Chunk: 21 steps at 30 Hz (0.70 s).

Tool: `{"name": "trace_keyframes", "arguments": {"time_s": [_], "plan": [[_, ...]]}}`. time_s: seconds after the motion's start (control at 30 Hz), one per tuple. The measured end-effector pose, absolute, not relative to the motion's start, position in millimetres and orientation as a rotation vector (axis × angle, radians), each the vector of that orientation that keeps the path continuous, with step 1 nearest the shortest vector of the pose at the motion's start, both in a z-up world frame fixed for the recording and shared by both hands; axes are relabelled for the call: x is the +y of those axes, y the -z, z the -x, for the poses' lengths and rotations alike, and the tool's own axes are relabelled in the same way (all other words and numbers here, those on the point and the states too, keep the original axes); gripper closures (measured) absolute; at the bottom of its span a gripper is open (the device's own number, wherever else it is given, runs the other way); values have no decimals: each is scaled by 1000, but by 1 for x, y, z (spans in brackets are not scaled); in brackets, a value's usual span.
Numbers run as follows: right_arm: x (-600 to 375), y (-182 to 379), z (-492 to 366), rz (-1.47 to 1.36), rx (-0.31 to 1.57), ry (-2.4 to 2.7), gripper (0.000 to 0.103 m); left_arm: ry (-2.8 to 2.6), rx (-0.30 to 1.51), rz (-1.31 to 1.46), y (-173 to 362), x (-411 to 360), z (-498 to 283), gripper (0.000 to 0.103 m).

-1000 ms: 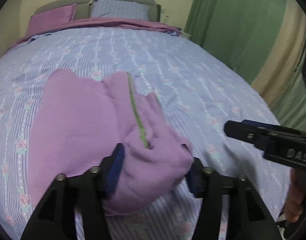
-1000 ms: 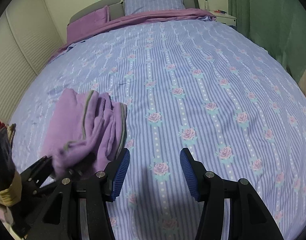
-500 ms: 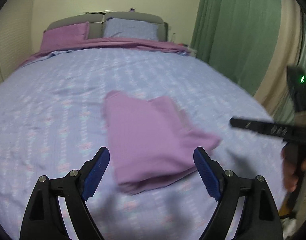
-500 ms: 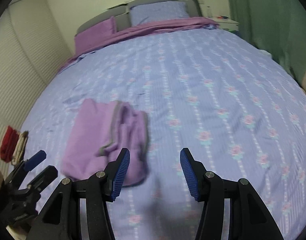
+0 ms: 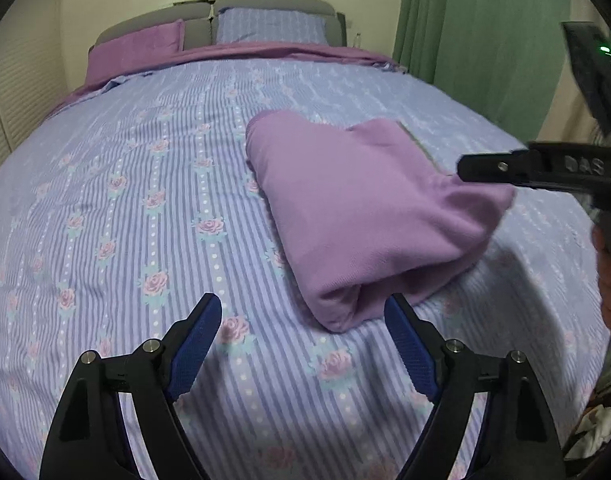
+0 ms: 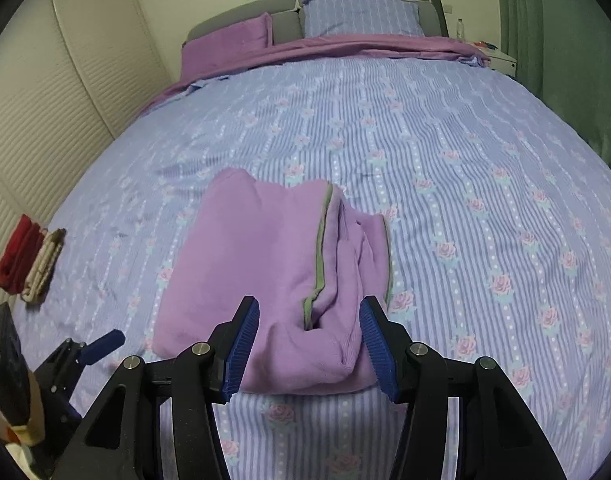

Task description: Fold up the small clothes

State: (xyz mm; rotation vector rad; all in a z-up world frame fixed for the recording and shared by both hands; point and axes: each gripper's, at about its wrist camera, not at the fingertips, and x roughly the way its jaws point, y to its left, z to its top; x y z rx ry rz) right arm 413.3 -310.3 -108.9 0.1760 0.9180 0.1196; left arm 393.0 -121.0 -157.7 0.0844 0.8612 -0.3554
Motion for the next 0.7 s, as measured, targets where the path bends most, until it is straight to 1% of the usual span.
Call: {"name": "trace_keyframes", "arguments": {"time_s": [0.2, 0.27, 0.3, 0.37, 0.53, 0.7], "plan": [[-313, 126, -423, -205, 952, -123, 50, 359, 850, -123, 161, -132, -411, 23], [-311, 133, -424, -202, 960, -134, 55, 352, 850, -128, 163, -135, -413, 23], [-310, 136, -423, -191, 958, -130, 59, 352, 849, -128, 164, -136, -413, 23], [-310, 138, -422, -173, 946, -133, 63, 375, 861, -117, 168, -138, -411, 25], [-316, 134, -416, -171, 897, -130, 72, 360, 856, -139, 179, -142, -404, 24], [-315, 106, -406, -133, 775, -107, 74, 299, 837, -56, 170, -137, -411, 24]]}}
